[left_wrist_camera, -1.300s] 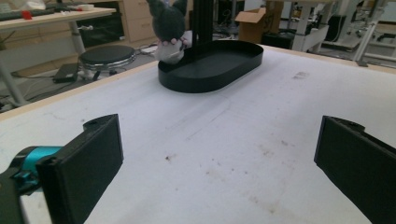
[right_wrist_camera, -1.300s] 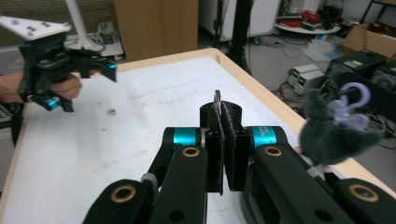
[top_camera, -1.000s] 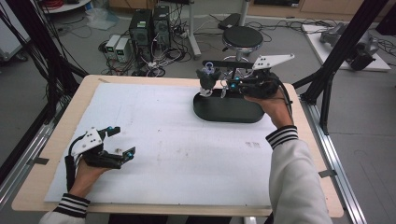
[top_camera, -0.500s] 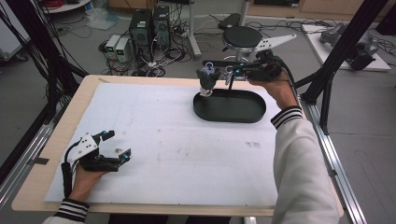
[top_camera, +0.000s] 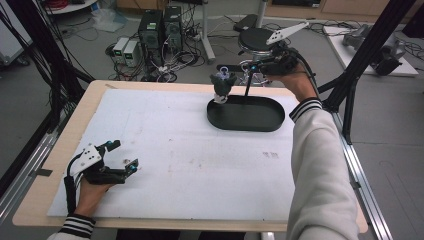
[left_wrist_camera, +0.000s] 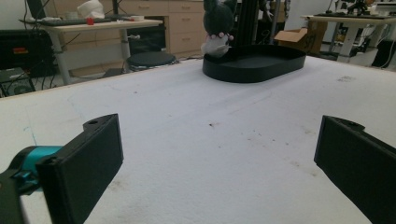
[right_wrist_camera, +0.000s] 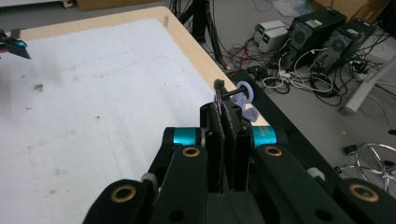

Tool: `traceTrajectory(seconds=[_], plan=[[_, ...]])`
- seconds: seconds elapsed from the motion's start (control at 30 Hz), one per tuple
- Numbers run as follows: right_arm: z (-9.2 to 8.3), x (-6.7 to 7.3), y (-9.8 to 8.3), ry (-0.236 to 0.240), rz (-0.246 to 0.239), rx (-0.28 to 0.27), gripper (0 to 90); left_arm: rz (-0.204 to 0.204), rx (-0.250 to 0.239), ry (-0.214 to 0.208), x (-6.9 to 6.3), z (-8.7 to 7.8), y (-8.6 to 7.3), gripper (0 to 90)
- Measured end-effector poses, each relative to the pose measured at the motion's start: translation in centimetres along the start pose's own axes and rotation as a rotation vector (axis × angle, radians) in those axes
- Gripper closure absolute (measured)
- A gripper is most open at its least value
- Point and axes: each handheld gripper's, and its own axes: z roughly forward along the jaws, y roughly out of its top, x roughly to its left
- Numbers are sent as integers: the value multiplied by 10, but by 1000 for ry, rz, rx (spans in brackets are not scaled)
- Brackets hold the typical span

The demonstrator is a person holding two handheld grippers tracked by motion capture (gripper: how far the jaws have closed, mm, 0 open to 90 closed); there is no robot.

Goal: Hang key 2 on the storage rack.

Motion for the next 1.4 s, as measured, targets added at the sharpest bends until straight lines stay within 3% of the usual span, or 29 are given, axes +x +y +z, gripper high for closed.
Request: traceTrajectory(seconds=[0.8,1.4], plan=[[35,-16,-13,-25,7,129,886,-1,4,11,0,1,0,17],[53,-23,-19,-56,12,176,886,4,4,7,-1,1,0,17]])
